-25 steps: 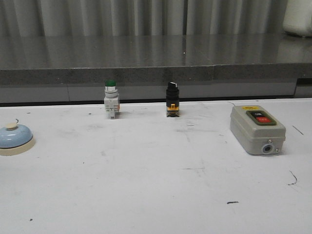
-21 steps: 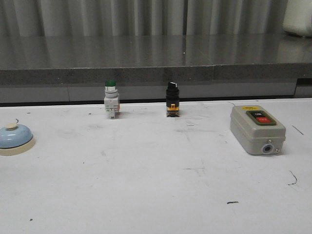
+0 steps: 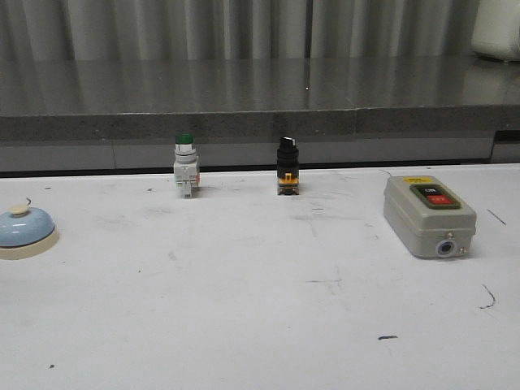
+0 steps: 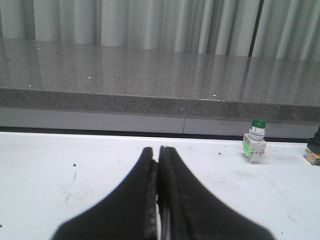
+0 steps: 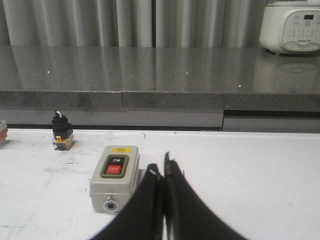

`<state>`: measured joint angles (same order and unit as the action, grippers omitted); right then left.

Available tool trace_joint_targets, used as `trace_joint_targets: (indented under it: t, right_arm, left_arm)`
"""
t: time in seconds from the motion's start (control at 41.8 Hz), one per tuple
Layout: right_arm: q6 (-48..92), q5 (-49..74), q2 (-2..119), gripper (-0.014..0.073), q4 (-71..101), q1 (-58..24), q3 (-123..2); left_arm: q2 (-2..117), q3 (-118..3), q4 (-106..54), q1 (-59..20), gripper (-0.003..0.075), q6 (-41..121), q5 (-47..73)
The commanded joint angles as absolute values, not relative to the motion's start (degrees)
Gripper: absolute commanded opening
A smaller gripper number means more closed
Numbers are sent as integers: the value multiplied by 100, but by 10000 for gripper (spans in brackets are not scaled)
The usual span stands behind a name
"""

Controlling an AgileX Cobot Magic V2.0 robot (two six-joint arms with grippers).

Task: Place and press bell with both arms

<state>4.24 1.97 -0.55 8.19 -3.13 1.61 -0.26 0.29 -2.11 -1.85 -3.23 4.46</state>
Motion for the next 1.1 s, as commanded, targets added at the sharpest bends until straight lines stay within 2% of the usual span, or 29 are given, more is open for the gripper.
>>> trace_joint_targets:
  t: [0.0,0.719,0.958,1.078]
  right_arm:
    - [470,-295,-154,-67,822,-296,121]
    - [470,-250,-154,-67,822,-296,95]
    - [476,794,-141,-67,812,-296,-800]
    - [493,1398,48,-67,717,-296,-1509]
  left_arm:
    - [-125,169,-263,-178,-20,-374,0]
    - [-125,58,-263,-178,-20,-374,-139]
    - [-88,-850,-403,-178,-20,-374,0]
    - [155,-1634,-403,-178,-20,-374,660]
